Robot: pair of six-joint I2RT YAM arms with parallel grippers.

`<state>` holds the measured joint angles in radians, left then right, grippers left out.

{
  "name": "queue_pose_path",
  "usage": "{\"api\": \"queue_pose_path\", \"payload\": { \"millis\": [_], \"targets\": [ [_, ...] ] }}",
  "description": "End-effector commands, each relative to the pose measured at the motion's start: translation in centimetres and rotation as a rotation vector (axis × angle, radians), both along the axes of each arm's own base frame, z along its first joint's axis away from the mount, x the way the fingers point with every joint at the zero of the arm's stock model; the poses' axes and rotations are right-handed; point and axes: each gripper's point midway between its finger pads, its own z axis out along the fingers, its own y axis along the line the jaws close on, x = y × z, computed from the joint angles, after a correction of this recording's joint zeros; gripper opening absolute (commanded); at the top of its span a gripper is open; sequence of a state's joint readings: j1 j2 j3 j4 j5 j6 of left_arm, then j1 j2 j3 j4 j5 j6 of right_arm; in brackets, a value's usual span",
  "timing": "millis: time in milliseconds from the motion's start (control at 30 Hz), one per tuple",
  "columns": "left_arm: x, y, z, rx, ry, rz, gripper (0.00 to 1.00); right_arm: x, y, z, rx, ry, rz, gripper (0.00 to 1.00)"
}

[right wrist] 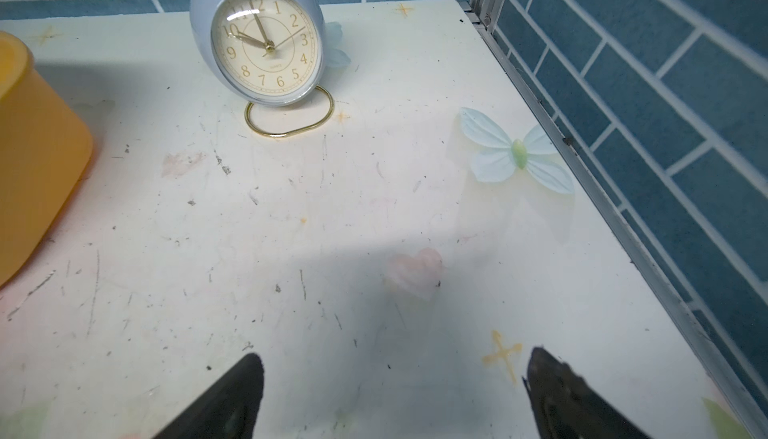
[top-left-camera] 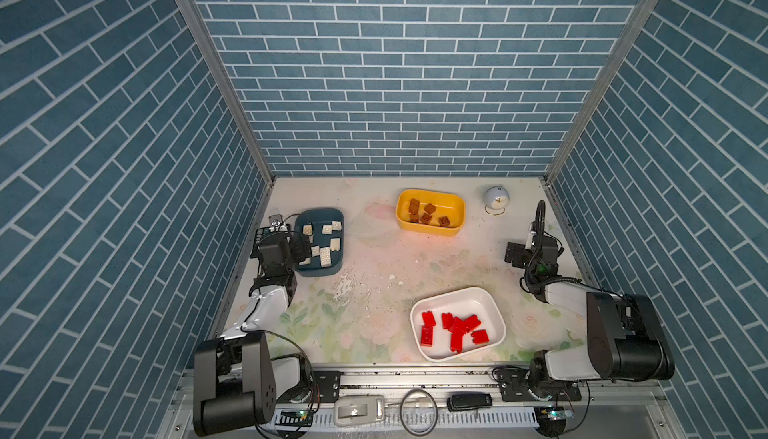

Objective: Sort the legos into containers by color
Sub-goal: Reset both arms

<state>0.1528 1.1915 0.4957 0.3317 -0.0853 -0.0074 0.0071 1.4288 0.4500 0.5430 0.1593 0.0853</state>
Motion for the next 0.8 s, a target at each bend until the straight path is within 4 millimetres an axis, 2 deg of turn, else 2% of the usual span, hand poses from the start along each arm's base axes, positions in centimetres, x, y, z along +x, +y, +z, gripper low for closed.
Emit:
{"api": "queue_pose_path", "payload": {
  "millis": [0,167,333,433,667,767],
  "targets": [
    [-0.3,-0.1,0.1,0.001,-0.062,0.004,1.0,1.3,-0.3,2.3,-0.01,-0.151,0.019,0.99],
    [-1.0,-0.2,-2.6,0.026,-0.04,0.026,1.0,1.4,0.0,0.8,-0.002,-0.157,0.044,0.99],
    [0.1,-0.5,-2.2,0.033,-0.085,0.011,1.0,1.2,0.3,0.9,0.004,-0.18,0.064,0.98],
    [1.2,-0.4,-2.9,0.033,-0.018,0.009,1.0,1.3,0.3,0.9,0.004,-0.178,0.067,0.98],
    [2.5,-2.0,-3.7,0.068,0.057,-0.057,1.0,1.0,0.7,1.0,0.006,-0.192,0.093,0.99],
    [3.2,-3.7,-3.8,0.133,0.091,-0.117,0.99,0.8,0.9,1.1,0.008,-0.204,0.108,0.99]
  ]
}}
